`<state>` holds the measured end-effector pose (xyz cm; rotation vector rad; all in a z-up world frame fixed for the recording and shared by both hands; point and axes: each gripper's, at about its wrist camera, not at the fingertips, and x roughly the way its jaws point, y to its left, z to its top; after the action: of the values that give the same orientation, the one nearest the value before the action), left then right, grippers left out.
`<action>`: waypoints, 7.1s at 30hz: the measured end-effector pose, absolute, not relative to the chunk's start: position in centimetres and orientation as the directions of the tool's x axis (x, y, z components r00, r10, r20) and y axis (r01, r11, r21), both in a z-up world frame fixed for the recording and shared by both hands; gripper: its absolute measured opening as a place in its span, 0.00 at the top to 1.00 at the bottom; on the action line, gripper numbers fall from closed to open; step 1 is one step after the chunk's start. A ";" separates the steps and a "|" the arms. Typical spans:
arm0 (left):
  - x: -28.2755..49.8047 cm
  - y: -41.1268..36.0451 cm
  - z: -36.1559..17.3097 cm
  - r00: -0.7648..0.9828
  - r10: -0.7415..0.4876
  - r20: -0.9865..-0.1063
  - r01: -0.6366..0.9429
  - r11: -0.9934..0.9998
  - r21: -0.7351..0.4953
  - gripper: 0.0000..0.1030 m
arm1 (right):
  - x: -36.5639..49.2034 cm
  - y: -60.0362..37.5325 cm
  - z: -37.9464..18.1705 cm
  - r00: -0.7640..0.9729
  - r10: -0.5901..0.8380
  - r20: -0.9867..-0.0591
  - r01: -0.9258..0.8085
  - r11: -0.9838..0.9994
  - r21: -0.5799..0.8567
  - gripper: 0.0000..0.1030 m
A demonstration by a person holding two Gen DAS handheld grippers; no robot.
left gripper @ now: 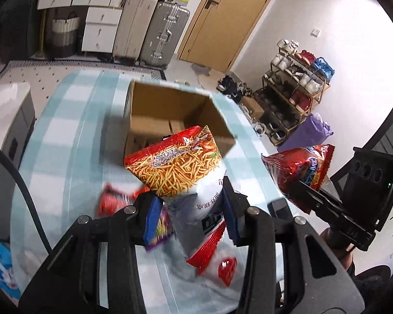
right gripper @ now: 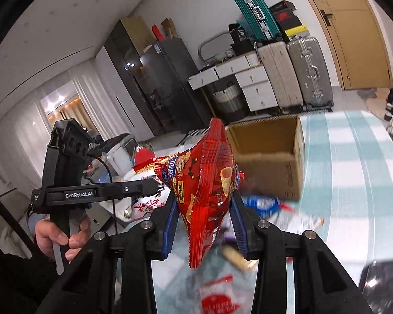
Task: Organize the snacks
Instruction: 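Carry both bags over the box and release them inside with both tools, then withdraw both tools from the box back toward the snack pile, then grasp the white-and-red snack bag with the right tool while the left tool grasps the purple candy bag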
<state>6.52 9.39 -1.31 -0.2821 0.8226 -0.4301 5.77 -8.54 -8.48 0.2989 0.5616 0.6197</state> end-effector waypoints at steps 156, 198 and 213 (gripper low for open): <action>7.3 7.1 -15.2 0.626 -0.070 -0.776 0.004 0.996 -0.086 0.01 | 15.1 -10.5 -22.9 0.567 0.434 -0.701 -0.153 0.891 0.428 0.36; 11.0 8.6 -17.8 0.466 -0.380 -0.799 -0.045 0.891 -0.451 0.15 | 9.4 -13.5 -22.0 0.638 0.526 -0.563 -0.208 0.821 0.531 0.48; 12.5 7.8 -18.2 0.473 -0.403 -0.783 -0.035 0.880 -0.474 0.59 | 9.2 -13.5 -22.0 0.636 0.551 -0.540 -0.223 0.801 0.555 0.48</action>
<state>12.48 7.75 -18.19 -0.4639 1.0636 -0.2355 9.20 -13.48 -21.95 0.4695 0.7623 0.4613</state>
